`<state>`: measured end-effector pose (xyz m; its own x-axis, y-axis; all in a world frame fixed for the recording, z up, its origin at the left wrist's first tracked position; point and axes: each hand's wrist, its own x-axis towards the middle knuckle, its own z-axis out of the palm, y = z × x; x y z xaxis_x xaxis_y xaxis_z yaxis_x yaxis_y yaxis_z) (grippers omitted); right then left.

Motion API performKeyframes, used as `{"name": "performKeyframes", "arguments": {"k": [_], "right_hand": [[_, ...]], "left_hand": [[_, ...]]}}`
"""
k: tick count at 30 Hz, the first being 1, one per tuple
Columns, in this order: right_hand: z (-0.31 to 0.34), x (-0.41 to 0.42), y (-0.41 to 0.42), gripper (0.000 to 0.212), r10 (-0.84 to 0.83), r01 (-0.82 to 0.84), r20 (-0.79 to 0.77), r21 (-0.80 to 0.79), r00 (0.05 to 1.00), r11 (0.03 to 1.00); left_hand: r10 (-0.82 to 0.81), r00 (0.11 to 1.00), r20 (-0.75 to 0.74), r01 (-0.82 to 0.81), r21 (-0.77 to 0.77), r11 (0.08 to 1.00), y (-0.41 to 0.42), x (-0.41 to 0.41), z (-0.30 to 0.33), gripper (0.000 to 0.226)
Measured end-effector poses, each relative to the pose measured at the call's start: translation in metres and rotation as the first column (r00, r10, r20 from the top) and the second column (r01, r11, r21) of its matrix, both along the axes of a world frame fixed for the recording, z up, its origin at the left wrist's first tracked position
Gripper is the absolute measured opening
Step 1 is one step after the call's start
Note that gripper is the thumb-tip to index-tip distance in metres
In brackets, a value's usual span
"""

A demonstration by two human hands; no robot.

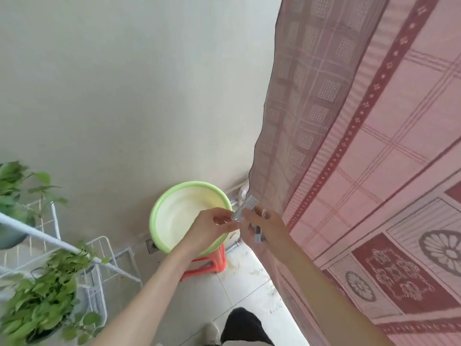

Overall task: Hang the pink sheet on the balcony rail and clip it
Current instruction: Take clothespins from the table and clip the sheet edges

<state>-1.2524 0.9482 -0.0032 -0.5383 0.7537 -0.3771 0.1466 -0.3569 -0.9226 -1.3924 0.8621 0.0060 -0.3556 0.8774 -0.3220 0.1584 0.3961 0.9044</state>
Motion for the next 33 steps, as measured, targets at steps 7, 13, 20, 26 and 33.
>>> {"name": "performKeyframes", "arguments": {"k": [7, 13, 20, 26, 33], "right_hand": [[-0.003, -0.023, 0.07, 0.017, -0.201, 0.202, 0.014, -0.004, 0.979, 0.979], [-0.01, -0.032, 0.099, 0.018, -0.241, 0.227, 0.145, 0.106, 0.96, 0.968], [-0.015, -0.044, 0.104, 0.027, -0.349, 0.325, 0.228, 0.138, 0.909, 0.936], [-0.009, -0.061, 0.101, 0.026, -0.514, 0.49, 0.208, 0.156, 0.832, 0.857], [0.005, -0.092, 0.101, 0.021, -0.646, 0.593, 0.187, 0.271, 0.74, 0.758]], "left_hand": [[-0.026, 1.0, 0.014, 0.027, -0.008, 1.0, 0.075, -0.037, -0.01, 0.013], [-0.061, 0.998, 0.003, 0.061, 0.035, 0.998, 0.133, -0.064, 0.001, 0.011], [-0.216, 0.976, -0.006, 0.215, 0.135, 0.967, 0.204, -0.068, 0.014, 0.045], [-0.543, 0.839, 0.025, 0.528, 0.202, 0.825, 0.263, -0.088, 0.02, 0.055], [-0.816, 0.575, 0.056, 0.766, 0.312, 0.562, 0.3, -0.1, 0.039, 0.055]]}}
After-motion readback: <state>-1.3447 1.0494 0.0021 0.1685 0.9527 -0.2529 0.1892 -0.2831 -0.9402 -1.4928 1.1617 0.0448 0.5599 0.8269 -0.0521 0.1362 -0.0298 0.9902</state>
